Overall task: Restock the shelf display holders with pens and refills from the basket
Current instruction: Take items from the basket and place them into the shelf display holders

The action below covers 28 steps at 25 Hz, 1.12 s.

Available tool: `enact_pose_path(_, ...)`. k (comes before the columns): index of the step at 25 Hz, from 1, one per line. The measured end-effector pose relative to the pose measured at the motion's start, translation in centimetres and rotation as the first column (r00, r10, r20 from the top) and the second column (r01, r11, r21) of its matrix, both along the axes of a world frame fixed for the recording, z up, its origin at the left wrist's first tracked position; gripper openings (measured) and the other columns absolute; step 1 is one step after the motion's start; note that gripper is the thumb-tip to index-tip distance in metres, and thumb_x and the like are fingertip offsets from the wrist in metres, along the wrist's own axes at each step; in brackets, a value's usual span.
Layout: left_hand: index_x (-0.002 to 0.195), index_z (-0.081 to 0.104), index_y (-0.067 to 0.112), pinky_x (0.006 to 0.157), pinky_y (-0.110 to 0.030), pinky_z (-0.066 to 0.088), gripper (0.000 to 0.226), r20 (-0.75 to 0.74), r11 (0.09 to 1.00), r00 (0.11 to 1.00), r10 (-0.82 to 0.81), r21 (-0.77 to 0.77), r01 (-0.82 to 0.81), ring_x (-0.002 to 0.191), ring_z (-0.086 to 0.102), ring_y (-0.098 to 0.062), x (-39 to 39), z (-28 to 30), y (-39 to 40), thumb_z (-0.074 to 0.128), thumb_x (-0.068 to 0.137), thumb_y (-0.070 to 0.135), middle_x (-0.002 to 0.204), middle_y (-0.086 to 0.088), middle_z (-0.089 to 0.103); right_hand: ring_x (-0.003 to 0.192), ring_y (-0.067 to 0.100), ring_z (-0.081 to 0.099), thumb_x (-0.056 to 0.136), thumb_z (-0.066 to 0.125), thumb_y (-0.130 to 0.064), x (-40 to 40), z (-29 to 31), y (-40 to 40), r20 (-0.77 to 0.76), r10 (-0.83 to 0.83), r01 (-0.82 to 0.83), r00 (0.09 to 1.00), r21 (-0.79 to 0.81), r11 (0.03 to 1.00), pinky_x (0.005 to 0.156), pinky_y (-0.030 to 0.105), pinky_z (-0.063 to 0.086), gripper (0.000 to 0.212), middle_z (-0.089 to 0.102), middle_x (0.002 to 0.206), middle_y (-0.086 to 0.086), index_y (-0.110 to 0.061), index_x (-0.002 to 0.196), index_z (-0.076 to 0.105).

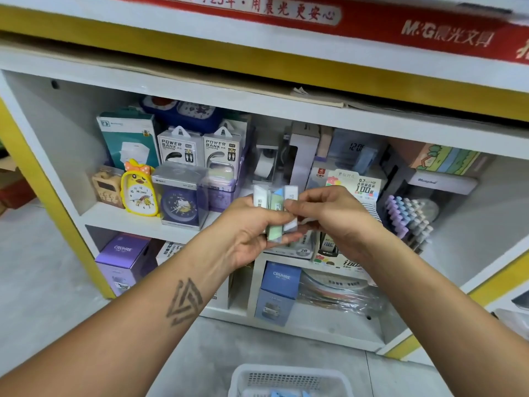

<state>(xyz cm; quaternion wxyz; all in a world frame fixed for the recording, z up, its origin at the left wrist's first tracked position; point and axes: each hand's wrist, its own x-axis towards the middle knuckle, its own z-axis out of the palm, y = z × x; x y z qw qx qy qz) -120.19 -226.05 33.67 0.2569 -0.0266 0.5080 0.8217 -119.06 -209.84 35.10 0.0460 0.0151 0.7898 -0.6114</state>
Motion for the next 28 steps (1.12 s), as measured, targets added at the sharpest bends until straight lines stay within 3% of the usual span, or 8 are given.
enact_pose_path(4, 0.107, 0.061, -0.005, 0.064, -0.045, 0.061, 0.023, 0.034, 1.0, 0.999, -0.007, -0.006, 0.007, 0.08, 0.073, -0.039, -0.4, 0.2, 2.2, 0.066, 0.085, -0.007, 0.09, -0.024, 0.073, 0.073, 0.027, 0.071, 0.1, 0.059, -0.015, 0.4, 0.8, 2.9, -0.041, -0.201, 0.183, 0.979, -0.264, 0.947, 0.065, 0.031, 0.057, 0.017, 0.075, 0.087, 0.016, 0.0, 0.107, 0.062)
enact_pose_path(7, 0.092, 0.062, 0.0, 0.05, -0.031, 0.057, 0.01, 0.055, 0.997, 0.997, 0.054, -0.053, -0.051, 0.061, 0.07, -0.029, -0.9, 0.4, 3.5, 0.069, 0.085, -0.002, 0.074, -0.016, 0.068, 0.056, 0.015, 0.054, 0.099, 0.06, -0.021, 1.2, 0.8, 5.7, -0.117, -0.166, 0.158, 0.979, -0.071, 0.985, 0.047, 0.022, 0.042, 0.018, 0.067, 0.071, 0.008, -0.013, 0.111, 0.07)
enact_pose_path(11, 0.091, 0.065, 0.001, 0.047, -0.024, 0.053, 0.007, 0.073, 0.997, 0.995, 0.069, -0.031, -0.067, 0.056, 0.066, -0.023, -1.1, 0.3, 4.2, 0.07, 0.085, 0.001, 0.07, -0.016, 0.068, 0.064, 0.017, 0.041, 0.097, 0.063, -0.021, 1.9, 0.0, 7.3, -0.032, -0.05, 0.051, 0.998, 0.045, 0.998, 0.054, 0.024, 0.034, 0.017, 0.05, 0.068, 0.006, -0.021, 0.101, 0.079)
enact_pose_path(13, 0.099, 0.063, -0.005, 0.046, -0.025, 0.052, 0.016, 0.072, 0.998, 0.996, 0.055, -0.047, -0.052, 0.057, 0.067, -0.024, -1.1, -0.1, 4.3, 0.07, 0.084, -0.002, 0.074, -0.019, 0.069, 0.066, 0.024, 0.04, 0.095, 0.066, -0.016, 1.8, -0.1, 7.6, -0.055, -0.033, 0.041, 0.998, 0.154, 0.987, 0.059, 0.034, 0.035, 0.016, 0.049, 0.069, 0.01, -0.024, 0.102, 0.078)
enact_pose_path(18, 0.098, 0.06, -0.003, 0.045, -0.024, 0.052, 0.016, 0.091, 0.991, 0.988, 0.126, -0.053, -0.121, 0.054, 0.065, -0.022, -1.4, -0.6, 3.6, 0.069, 0.085, -0.003, 0.073, -0.017, 0.063, 0.062, 0.018, 0.055, 0.082, 0.078, -0.003, 0.9, -0.2, 7.0, -0.265, -0.103, 0.165, 0.959, 0.221, 0.961, 0.07, 0.037, 0.054, 0.018, 0.056, 0.072, 0.005, -0.02, 0.086, 0.073)
enact_pose_path(21, 0.096, 0.061, 0.0, 0.047, -0.024, 0.053, 0.011, 0.121, 0.99, 0.983, 0.138, -0.003, -0.139, 0.058, 0.064, -0.022, -1.3, 0.0, 3.0, 0.068, 0.087, 0.002, 0.075, -0.016, 0.063, 0.082, 0.03, 0.074, 0.09, 0.071, -0.008, 0.3, -0.5, 6.5, -0.242, -0.16, 0.227, 0.957, 0.282, 0.932, 0.085, 0.048, 0.06, 0.023, 0.075, 0.089, 0.007, -0.031, 0.089, 0.074)
enact_pose_path(24, 0.102, 0.056, 0.001, 0.049, -0.028, 0.055, 0.011, 0.187, 0.984, 0.974, 0.128, 0.1, -0.148, 0.067, 0.062, -0.026, -1.2, 0.2, 2.3, 0.057, 0.091, 0.001, 0.087, -0.02, 0.06, 0.087, 0.021, 0.071, 0.092, 0.069, -0.013, 0.0, -1.0, 6.0, -0.368, -0.052, 0.264, 0.928, 0.555, 0.789, 0.086, 0.039, 0.058, 0.021, 0.074, 0.096, 0.0, -0.027, 0.107, 0.074)
enact_pose_path(28, 0.116, 0.051, -0.007, 0.055, -0.035, 0.06, 0.022, 0.209, 0.981, 0.972, 0.111, 0.131, -0.14, 0.077, 0.064, -0.032, -1.6, 0.0, 1.5, 0.047, 0.094, -0.003, 0.101, -0.026, 0.061, 0.095, 0.022, 0.063, 0.092, 0.069, -0.023, -0.9, -1.5, 5.2, -0.484, 0.125, 0.358, 0.866, 0.775, 0.52, 0.078, 0.035, 0.051, 0.013, 0.072, 0.099, -0.003, -0.026, 0.104, 0.071)
